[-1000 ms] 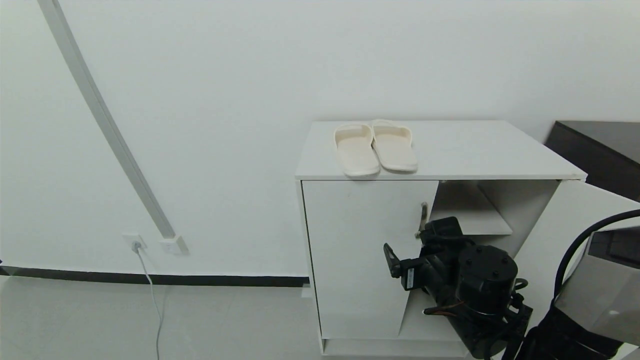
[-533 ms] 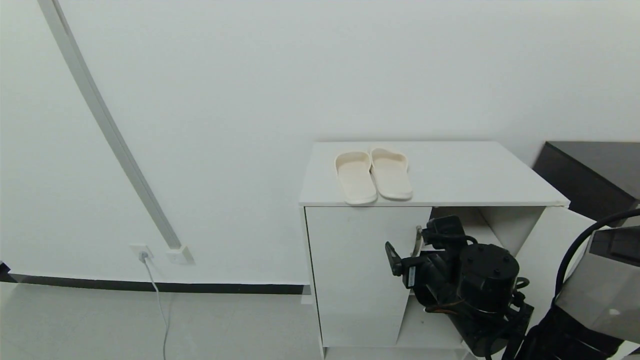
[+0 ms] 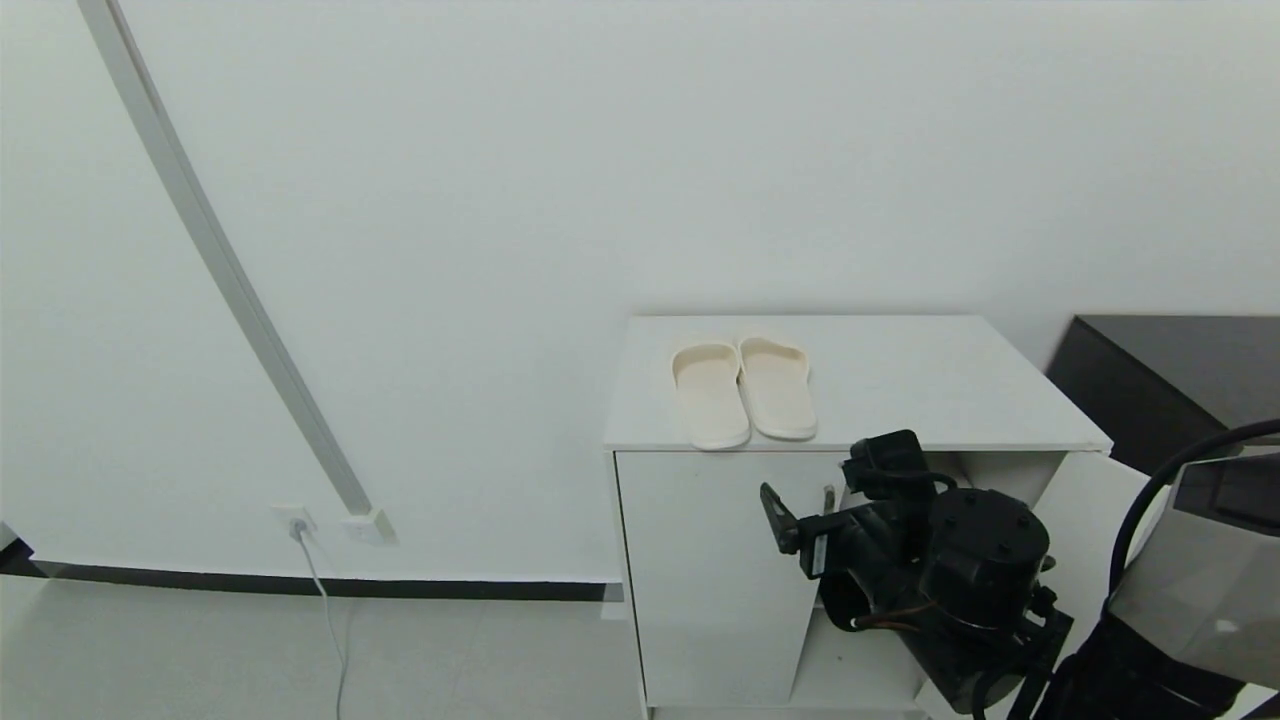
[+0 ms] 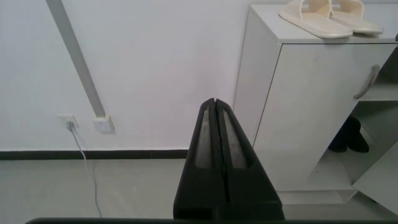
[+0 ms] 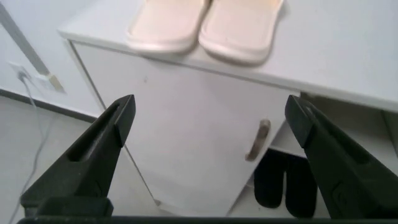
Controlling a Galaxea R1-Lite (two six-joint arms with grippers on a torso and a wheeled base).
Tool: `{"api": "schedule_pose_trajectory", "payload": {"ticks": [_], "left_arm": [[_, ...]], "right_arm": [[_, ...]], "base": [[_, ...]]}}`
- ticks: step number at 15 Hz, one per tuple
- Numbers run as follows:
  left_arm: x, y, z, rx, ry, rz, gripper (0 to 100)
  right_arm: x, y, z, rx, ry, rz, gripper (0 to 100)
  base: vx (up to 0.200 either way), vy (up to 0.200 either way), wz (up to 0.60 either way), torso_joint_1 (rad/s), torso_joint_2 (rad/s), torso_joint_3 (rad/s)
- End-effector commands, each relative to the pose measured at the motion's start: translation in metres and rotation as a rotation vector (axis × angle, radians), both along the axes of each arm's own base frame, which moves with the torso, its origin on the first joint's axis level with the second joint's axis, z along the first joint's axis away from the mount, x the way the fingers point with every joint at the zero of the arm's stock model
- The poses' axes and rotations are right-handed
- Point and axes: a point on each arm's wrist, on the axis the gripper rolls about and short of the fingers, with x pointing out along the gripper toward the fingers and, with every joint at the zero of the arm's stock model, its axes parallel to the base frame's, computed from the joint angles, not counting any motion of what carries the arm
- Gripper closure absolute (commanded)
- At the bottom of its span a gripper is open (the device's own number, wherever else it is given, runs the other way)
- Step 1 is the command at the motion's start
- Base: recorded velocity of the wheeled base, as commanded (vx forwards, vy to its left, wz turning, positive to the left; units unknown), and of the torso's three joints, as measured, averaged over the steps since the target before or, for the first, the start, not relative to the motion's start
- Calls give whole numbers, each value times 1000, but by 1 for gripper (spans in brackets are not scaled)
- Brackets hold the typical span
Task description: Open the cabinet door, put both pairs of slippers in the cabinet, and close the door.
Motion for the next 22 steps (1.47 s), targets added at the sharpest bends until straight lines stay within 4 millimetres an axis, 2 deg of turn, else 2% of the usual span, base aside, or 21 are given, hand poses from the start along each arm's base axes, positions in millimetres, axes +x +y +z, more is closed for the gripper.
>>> {"api": "schedule_pose_trajectory", "payload": {"ticks": [1, 4, 7, 9, 11, 16, 22], "left_arm": [[0, 0, 0, 0, 0, 0, 100], [0, 0, 0, 0, 1, 0, 100], [0, 0, 0, 3, 1, -3, 100], [0, 0, 0, 5, 1, -4, 100], [0, 0, 0, 5, 1, -4, 100], [0, 0, 0, 5, 1, -4, 100], [0, 0, 0, 5, 1, -4, 100]], "right_arm": [[0, 0, -4, -17, -8, 5, 0], [18, 18, 16, -10, -19, 6, 0], [38, 38, 64, 57, 96, -18, 0], [46, 44, 82, 59, 121, -46, 0], [49, 48, 87, 40, 138, -59, 0], [53, 51, 82, 42, 159, -63, 0], [53, 50, 72, 29, 180, -67, 0]], "base": [[0, 0, 0, 0, 0, 0], [0, 0, 0, 0, 0, 0], [0, 0, 0, 0, 0, 0], [0, 0, 0, 0, 0, 0], [0, 0, 0, 0, 0, 0], [0, 0, 0, 0, 0, 0], [200, 0, 0, 2, -3, 2]]}}
